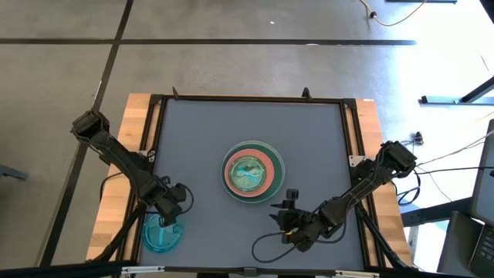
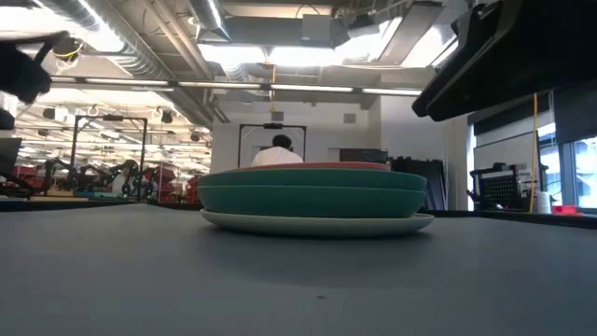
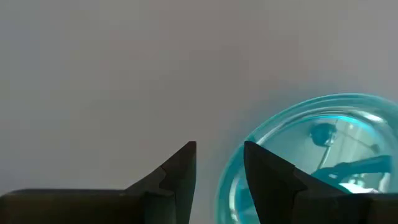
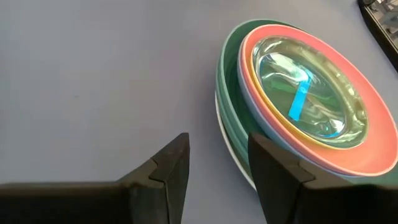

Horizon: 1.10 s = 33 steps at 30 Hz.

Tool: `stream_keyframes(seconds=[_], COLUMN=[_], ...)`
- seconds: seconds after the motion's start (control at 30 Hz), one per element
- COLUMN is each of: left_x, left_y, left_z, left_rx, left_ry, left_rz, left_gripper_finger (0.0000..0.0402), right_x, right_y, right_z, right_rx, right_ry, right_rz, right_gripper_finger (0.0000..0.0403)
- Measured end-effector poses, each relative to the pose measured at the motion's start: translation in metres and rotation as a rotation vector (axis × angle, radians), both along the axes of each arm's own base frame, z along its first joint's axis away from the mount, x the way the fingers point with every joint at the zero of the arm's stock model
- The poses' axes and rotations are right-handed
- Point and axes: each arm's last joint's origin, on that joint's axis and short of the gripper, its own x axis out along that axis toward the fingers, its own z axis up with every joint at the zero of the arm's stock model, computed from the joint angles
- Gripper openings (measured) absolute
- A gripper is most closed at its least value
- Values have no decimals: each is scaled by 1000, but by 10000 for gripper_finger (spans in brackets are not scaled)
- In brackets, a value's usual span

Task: Stack plastic plates
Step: Stack the blue transparent plate on the orange transparent plate

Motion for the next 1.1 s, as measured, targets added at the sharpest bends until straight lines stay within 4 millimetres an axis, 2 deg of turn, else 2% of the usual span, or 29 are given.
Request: stream_keyframes(seconds=[0.17, 0.37, 0.77, 1.1], left_x=[-3, 0, -14, -16], left_y=[2, -3, -16, -18], left_z=[-6, -6, -6, -10], left_rx=[-13, -50, 3, 30], left_ry=[29, -22, -66, -57], left_rz=[-3, -21, -116, -123], left_gripper_finger=[127, 127, 127, 127], right_x=[0, 0, 0, 0], right_y=[0, 0, 0, 0], right_z=[0, 0, 0, 0], right_rx=[0, -2, -5, -5], right_ry=[0, 2, 5, 5], right_rz=[0, 0, 1, 1], right_gripper_finger=[157, 157, 157, 157])
